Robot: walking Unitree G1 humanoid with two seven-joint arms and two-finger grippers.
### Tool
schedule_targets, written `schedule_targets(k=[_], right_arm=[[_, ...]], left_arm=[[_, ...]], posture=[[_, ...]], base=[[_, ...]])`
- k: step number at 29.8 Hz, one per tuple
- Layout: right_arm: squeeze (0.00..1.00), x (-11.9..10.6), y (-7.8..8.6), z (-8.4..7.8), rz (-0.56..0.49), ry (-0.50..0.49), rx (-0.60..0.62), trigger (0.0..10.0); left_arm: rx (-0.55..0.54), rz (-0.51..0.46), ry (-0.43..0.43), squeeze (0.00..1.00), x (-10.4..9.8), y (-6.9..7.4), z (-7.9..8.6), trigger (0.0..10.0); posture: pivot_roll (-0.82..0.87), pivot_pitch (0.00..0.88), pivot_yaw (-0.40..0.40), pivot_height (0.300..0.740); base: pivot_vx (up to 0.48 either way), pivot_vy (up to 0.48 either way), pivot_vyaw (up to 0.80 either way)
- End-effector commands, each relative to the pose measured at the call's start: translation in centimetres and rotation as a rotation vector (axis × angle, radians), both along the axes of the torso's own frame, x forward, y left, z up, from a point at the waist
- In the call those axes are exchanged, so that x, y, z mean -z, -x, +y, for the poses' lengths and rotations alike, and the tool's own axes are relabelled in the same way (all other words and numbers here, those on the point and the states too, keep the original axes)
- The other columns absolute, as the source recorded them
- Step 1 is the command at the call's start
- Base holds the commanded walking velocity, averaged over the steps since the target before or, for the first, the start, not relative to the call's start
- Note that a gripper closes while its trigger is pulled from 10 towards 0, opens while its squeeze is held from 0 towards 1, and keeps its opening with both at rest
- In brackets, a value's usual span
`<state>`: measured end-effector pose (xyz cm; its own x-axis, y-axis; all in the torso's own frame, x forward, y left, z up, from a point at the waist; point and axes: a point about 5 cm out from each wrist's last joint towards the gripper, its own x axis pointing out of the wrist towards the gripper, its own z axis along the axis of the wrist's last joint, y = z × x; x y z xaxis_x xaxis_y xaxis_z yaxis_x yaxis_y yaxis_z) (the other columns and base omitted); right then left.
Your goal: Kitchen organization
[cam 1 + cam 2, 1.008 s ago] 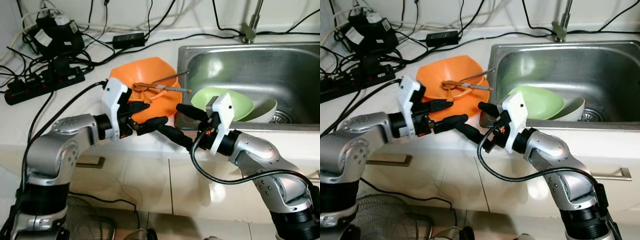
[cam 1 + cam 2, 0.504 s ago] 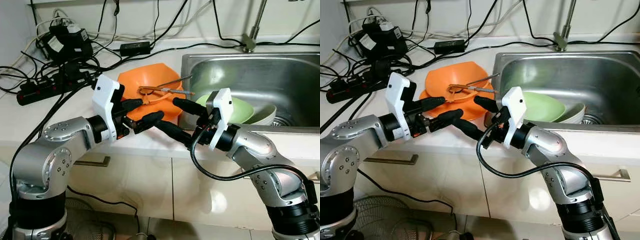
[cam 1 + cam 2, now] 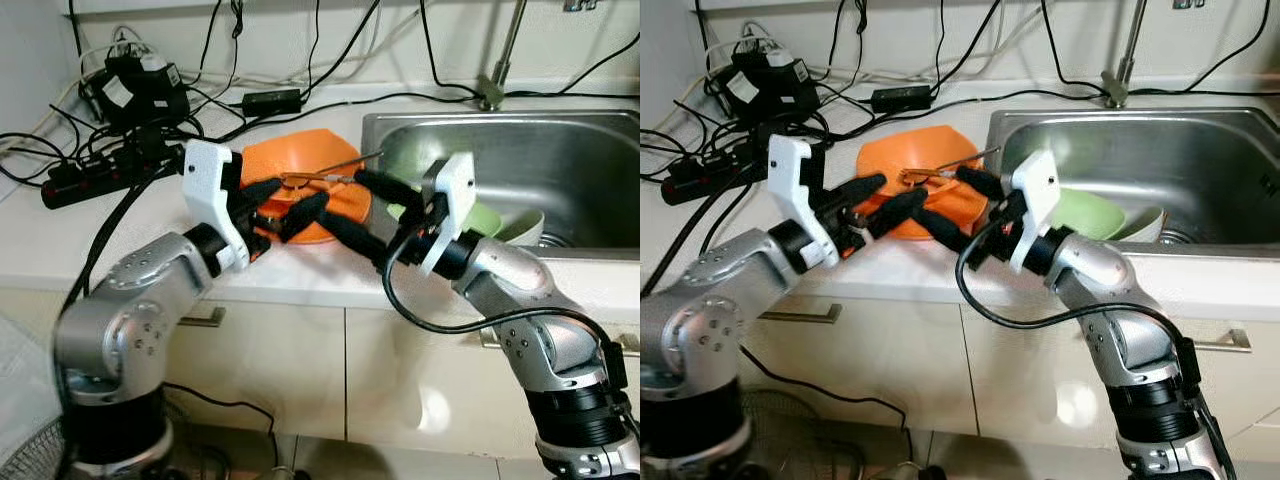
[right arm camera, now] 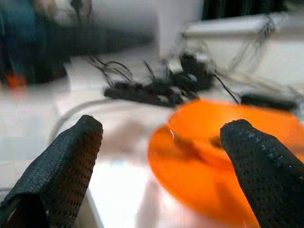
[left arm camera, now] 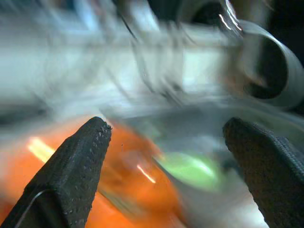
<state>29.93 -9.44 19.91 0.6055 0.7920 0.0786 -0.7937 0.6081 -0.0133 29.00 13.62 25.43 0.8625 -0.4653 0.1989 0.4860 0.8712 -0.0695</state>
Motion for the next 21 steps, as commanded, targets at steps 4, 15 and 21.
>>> schedule_targets(k=[4, 15, 21], right_arm=[[0.00, -0.3, -0.9, -0.4, -0.031, -0.016, 0.107, 10.0], [0.00, -0.6, -1.9, -1.5, -0.060, -0.018, 0.234, 10.0], [0.00, -0.5, -2.0, -1.4, -0.061, -0.023, 0.246, 10.0]], left_arm=[[-0.268, 0.015, 0.057, 0.00, 2.2, -0.6, 2.2, 10.0], [-0.352, 0.069, 0.103, 0.00, 5.6, -0.8, 1.8, 10.0], [-0.345, 0.080, 0.102, 0.00, 6.0, -1.0, 1.6, 10.0]], posture=[[-0.08, 0.000, 0.124, 0.740], [-0.09, 0.000, 0.121, 0.740], [-0.09, 0.000, 0.122, 0.740]], base=[[0.000, 0.000, 0.00], [0.277, 0.000, 0.00], [0.089, 0.000, 0.00]])
